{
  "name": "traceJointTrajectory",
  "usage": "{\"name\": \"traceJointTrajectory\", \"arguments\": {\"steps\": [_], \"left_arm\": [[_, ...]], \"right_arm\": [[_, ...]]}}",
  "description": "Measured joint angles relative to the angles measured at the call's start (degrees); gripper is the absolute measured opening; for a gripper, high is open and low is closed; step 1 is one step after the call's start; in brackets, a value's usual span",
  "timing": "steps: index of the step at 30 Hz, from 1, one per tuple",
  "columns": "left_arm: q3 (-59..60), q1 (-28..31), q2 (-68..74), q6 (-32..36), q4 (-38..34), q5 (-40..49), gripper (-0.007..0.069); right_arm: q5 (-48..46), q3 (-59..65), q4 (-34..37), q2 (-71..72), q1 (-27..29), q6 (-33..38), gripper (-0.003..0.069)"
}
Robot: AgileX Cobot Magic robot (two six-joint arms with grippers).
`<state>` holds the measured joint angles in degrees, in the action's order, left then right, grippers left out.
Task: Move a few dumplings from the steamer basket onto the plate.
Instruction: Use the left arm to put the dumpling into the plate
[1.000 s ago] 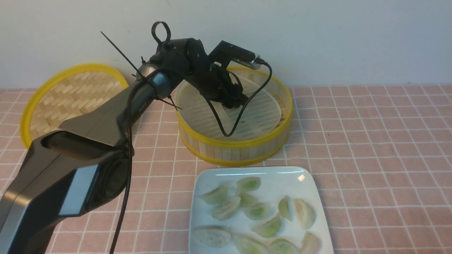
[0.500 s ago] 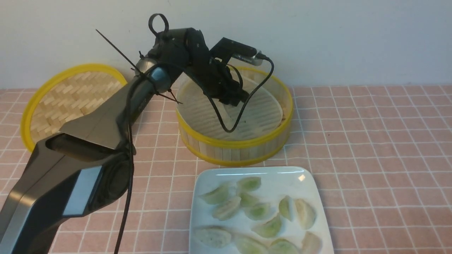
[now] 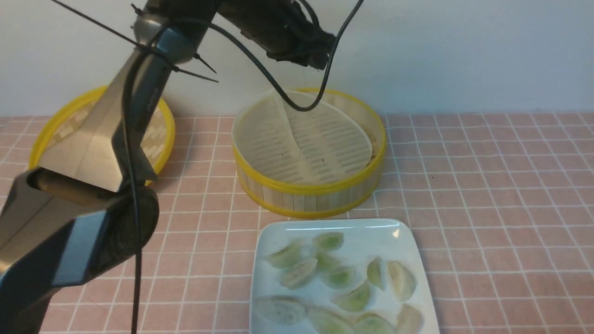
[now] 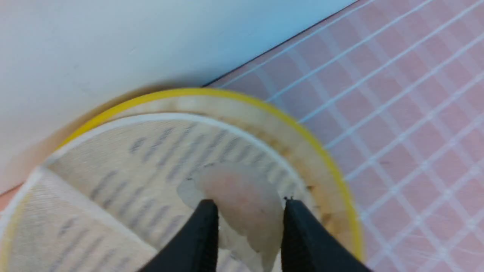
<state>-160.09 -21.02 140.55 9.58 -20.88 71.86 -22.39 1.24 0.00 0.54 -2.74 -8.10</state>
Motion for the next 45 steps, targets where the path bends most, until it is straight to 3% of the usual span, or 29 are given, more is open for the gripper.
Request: {"name": "traceJointTrajectory", "arguments": {"steps": [7, 13, 18, 24, 26, 31, 34, 37, 40, 41, 42, 45], "left_arm": [[30.75, -4.11, -18.17, 1.81, 4.27, -0.18, 0.0194], [52.69, -10.46, -23.95, 12.63, 2.17, -0.34, 0.0194], [57.44, -15.13, -20.19, 17.37, 1.39, -4.45, 0.0193], [57.44, -16.83, -14.97, 17.75, 1.90, -14.22, 0.0204], [57.46, -16.83, -14.17, 17.76, 2.08, -15.14, 0.0272], [57.37, -16.87, -14.38, 16.99, 2.19, -15.37, 0.0547], [55.63, -16.87, -14.72, 13.22, 2.33, -13.68, 0.0595], [52.44, -16.75, -16.34, 7.34, 4.08, -9.85, 0.0506], [50.43, -15.97, -20.95, 1.90, 8.69, -7.00, 0.0221], [50.38, -15.76, -22.18, 1.36, 9.54, -6.73, 0.0183], [50.30, -15.27, -25.33, -0.37, 11.29, -5.97, 0.0076], [50.30, -14.44, -32.36, -2.61, 13.22, -5.10, 0.0009]], "right_arm": [[0.00, 0.00, 0.00, 0.00, 0.00, 0.00, -0.0013], [0.00, 0.00, 0.00, 0.00, 0.00, 0.00, -0.0013], [0.00, 0.00, 0.00, 0.00, 0.00, 0.00, -0.0013], [0.00, 0.00, 0.00, 0.00, 0.00, 0.05, -0.0013], [0.00, 0.00, 0.00, 0.00, 0.00, 0.09, -0.0013], [0.00, 0.00, 0.00, 0.00, 0.00, 0.09, -0.0013], [0.00, 0.00, 0.00, 0.00, 0.00, 0.09, -0.0013], [0.00, 0.00, 0.00, 0.00, 0.00, 0.11, -0.0013], [0.00, 0.00, 0.00, 0.00, 0.00, 0.16, -0.0013], [0.00, 0.00, 0.00, 0.00, 0.00, 0.16, -0.0013], [0.00, 0.00, 0.00, 0.00, 0.00, 0.18, -0.0013], [0.00, 0.00, 0.00, 0.00, 0.00, 0.18, -0.0013]]}}
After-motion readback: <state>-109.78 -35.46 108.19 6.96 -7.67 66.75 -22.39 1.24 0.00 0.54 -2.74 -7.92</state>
